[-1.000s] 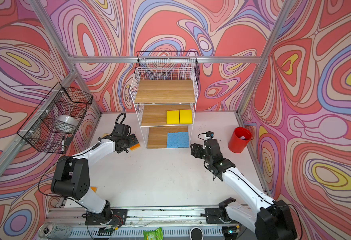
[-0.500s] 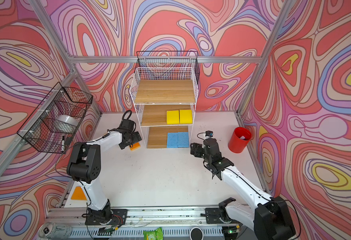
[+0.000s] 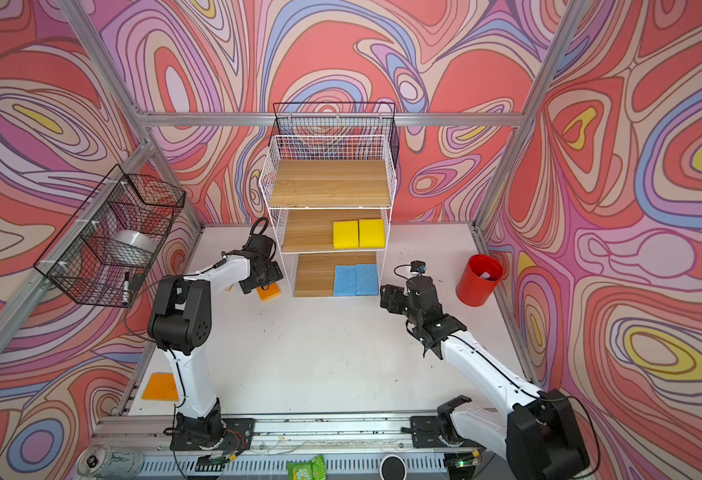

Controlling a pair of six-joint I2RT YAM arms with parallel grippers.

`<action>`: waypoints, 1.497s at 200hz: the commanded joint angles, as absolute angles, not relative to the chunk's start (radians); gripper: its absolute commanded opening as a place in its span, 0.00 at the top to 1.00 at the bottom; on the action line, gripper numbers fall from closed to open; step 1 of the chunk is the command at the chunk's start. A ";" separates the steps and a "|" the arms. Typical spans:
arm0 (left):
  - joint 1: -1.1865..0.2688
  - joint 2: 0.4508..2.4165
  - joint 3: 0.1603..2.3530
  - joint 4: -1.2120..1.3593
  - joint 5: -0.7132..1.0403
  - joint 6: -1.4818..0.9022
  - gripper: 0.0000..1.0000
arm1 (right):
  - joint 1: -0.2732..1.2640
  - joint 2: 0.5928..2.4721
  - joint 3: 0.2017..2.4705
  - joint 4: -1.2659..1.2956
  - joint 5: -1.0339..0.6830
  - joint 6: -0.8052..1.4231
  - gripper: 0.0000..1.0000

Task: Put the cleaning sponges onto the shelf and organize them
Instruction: 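Lower the left gripper onto the orange sponge and close on it, then lift the orange sponge with the left gripper and carry it toward the shelf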

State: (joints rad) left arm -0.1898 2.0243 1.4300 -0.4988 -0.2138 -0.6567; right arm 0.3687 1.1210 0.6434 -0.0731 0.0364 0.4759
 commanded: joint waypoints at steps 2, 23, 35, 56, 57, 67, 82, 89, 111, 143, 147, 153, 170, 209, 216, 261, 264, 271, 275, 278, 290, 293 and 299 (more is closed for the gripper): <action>-0.187 2.064 1.474 -0.563 -0.250 -0.646 0.10 | 0.366 1.126 0.644 -0.060 0.037 0.471 0.14; -0.185 2.074 1.477 -0.555 -0.261 -0.648 0.10 | 0.366 1.126 0.644 -0.061 0.040 0.471 0.14; -0.182 2.082 1.480 -0.552 -0.258 -0.647 0.10 | 0.365 1.127 0.645 -0.060 0.038 0.471 0.14; -0.173 2.097 1.479 -0.545 -0.243 -0.647 0.13 | 0.366 1.132 0.647 -0.062 0.037 0.469 0.13; -0.172 2.098 1.478 -0.544 -0.242 -0.647 0.13 | 0.366 1.132 0.647 -0.062 0.037 0.469 0.13; -0.167 2.096 1.465 -0.528 -0.230 -0.653 0.16 | 0.366 1.134 0.647 -0.062 0.034 0.469 0.13; -0.164 2.088 1.442 -0.505 -0.222 -0.659 0.19 | 0.366 1.139 0.650 -0.063 0.034 0.468 0.13; -0.164 2.084 1.436 -0.498 -0.223 -0.659 0.20 | 0.366 1.141 0.652 -0.064 0.032 0.468 0.13; -0.164 2.074 1.430 -0.487 -0.225 -0.654 0.23 | 0.367 1.138 0.652 -0.061 0.032 0.465 0.13; -0.164 2.043 1.401 -0.466 -0.210 -0.651 0.28 | 0.367 1.134 0.655 -0.063 0.029 0.459 0.13; -0.164 2.038 1.397 -0.463 -0.209 -0.652 0.29 | 0.366 1.134 0.655 -0.062 0.026 0.460 0.13; -0.164 2.032 1.391 -0.463 -0.205 -0.651 0.30 | 0.366 1.135 0.655 -0.063 0.024 0.458 0.13; -0.164 2.008 1.377 -0.467 -0.202 -0.648 0.31 | 0.365 1.130 0.655 -0.064 0.023 0.453 0.13; -0.164 1.917 1.325 -0.457 -0.187 -0.631 0.34 | 0.366 1.101 0.644 -0.058 0.018 0.451 0.13; -0.164 1.900 1.320 -0.460 -0.183 -0.627 0.34 | 0.366 1.097 0.645 -0.060 0.015 0.451 0.13; -0.164 1.748 1.255 -0.473 -0.182 -0.602 0.34 | 0.367 1.055 0.627 -0.060 -0.007 0.453 0.13; -0.164 1.736 1.251 -0.477 -0.183 -0.600 0.34 | 0.366 1.052 0.626 -0.059 -0.009 0.453 0.13; -0.164 1.707 1.243 -0.485 -0.186 -0.592 0.34 | 0.366 1.043 0.623 -0.061 -0.013 0.454 0.13; -0.163 1.689 1.238 -0.490 -0.188 -0.587 0.34 | 0.366 1.038 0.621 -0.061 -0.016 0.456 0.13; -0.164 1.675 1.235 -0.493 -0.189 -0.584 0.34 | 0.367 1.035 0.621 -0.061 -0.019 0.457 0.13; -0.164 1.619 1.220 -0.508 -0.197 -0.572 0.34 | 0.366 1.023 0.617 -0.061 -0.031 0.458 0.13; -0.164 1.606 1.217 -0.512 -0.198 -0.569 0.34 | 0.365 1.021 0.616 -0.061 -0.034 0.458 0.13; -0.164 1.574 1.207 -0.520 -0.201 -0.565 0.34 | 0.365 1.015 0.614 -0.063 -0.041 0.461 0.13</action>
State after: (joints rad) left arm -0.1692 1.6798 1.2369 -0.4622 -0.1814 -0.5991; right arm 0.3679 1.0435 0.6342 -0.0666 -0.0086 0.4614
